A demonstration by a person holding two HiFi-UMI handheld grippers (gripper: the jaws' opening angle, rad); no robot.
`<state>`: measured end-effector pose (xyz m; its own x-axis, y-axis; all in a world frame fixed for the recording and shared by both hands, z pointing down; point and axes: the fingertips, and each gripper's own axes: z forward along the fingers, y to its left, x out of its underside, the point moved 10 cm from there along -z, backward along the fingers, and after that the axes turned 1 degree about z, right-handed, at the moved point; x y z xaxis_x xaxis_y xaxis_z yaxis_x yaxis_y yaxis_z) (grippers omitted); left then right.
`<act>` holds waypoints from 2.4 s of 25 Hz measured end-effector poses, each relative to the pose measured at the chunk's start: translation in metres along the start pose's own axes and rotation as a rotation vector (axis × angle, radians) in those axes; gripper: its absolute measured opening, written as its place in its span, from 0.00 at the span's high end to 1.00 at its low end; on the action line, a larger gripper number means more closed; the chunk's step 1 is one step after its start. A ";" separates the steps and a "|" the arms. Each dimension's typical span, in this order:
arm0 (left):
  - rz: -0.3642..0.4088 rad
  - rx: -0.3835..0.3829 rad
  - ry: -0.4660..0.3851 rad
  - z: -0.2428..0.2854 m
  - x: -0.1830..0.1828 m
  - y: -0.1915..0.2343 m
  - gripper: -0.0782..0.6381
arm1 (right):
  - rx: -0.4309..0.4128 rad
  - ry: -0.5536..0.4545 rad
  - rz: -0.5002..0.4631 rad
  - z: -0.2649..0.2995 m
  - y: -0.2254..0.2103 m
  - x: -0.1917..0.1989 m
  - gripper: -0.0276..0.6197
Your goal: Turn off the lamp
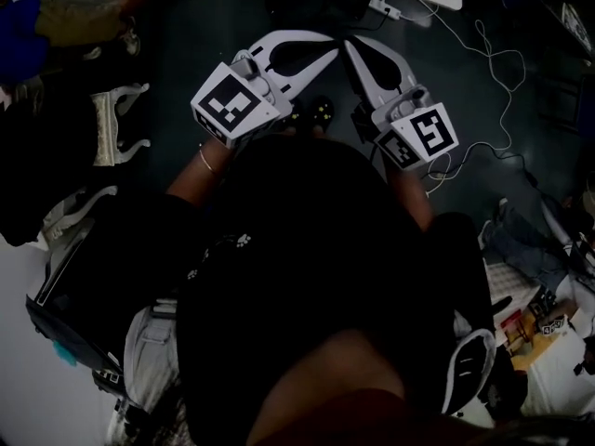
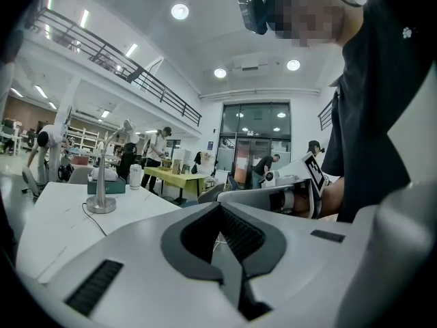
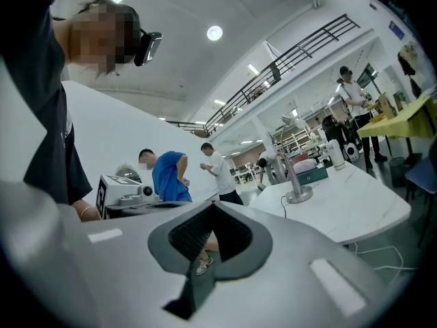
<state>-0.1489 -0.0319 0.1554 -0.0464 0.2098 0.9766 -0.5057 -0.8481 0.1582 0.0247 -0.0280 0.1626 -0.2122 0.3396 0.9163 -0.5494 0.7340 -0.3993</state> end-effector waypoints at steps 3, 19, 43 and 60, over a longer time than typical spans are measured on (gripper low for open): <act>-0.007 0.015 -0.019 0.006 -0.009 0.005 0.88 | 0.001 -0.012 -0.027 0.002 -0.005 -0.010 0.96; 0.033 0.116 -0.086 0.042 -0.030 0.007 0.88 | 0.055 -0.076 -0.088 -0.021 -0.022 -0.038 0.96; 0.010 0.147 -0.089 0.048 -0.026 0.010 0.88 | 0.081 -0.087 -0.044 -0.022 -0.025 -0.033 0.96; 0.018 0.214 -0.075 0.053 -0.018 0.007 0.88 | 0.142 -0.100 -0.030 -0.035 -0.023 -0.024 0.96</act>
<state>-0.1058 -0.0676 0.1469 0.0142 0.1641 0.9863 -0.3106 -0.9369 0.1603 0.0703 -0.0325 0.1484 -0.2689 0.2533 0.9293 -0.6642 0.6499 -0.3694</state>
